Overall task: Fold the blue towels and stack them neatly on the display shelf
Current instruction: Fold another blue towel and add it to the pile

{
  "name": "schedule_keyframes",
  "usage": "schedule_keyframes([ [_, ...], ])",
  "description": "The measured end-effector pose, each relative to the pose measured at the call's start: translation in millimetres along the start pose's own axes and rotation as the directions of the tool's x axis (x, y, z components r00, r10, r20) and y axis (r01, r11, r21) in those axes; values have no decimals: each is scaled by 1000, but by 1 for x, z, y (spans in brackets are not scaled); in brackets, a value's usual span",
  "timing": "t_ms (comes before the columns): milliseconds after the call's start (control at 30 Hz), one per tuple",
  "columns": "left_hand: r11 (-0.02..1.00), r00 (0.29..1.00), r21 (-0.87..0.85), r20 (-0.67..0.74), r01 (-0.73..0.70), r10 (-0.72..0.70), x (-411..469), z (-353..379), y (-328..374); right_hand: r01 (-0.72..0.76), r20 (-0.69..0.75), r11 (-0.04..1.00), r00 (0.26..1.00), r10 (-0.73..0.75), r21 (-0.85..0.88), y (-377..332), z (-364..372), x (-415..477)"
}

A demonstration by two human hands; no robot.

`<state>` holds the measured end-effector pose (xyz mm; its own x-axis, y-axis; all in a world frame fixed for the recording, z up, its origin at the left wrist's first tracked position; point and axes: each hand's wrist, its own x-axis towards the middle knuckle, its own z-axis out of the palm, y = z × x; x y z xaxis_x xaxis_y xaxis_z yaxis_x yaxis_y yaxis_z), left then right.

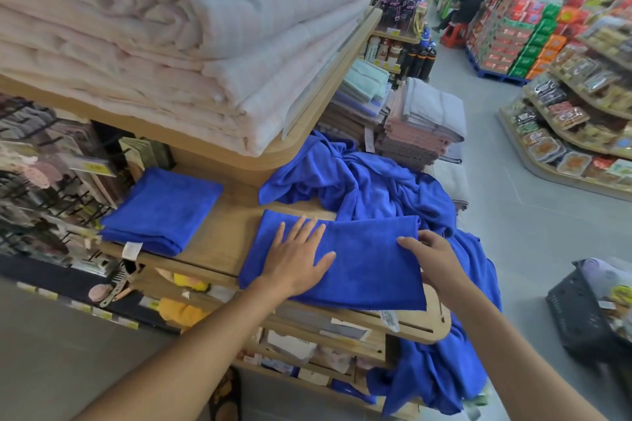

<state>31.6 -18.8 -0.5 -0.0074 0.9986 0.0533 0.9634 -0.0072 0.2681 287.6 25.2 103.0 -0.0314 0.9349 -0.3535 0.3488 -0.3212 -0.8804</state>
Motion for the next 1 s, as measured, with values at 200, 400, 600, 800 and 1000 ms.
schedule_keyframes([
  [200, 706, 916, -660, -68, 256, -396, -19, -27, -58, 173, 124, 979, 979, -160, -107, -59, 43, 3],
  [400, 750, 933, -640, -145, 166, -330, -27, -26, -85, 259, 295, 933, 938, -181, -249, -98, 139, 17],
  [600, 655, 934, -741, -112, 149, -340, -28, -20, -104, 272, 439, 867, 896, -69, -418, -79, 221, 29],
  [800, 304, 900, -912, 133, 274, -415, -22, -28, -98, 306, 217, 816, 950, -226, -491, -45, 169, 46],
  [1000, 290, 921, -921, 146, 259, -360, -17, -19, -101, -38, 152, 919, 983, 106, -393, 3, 123, 40],
])
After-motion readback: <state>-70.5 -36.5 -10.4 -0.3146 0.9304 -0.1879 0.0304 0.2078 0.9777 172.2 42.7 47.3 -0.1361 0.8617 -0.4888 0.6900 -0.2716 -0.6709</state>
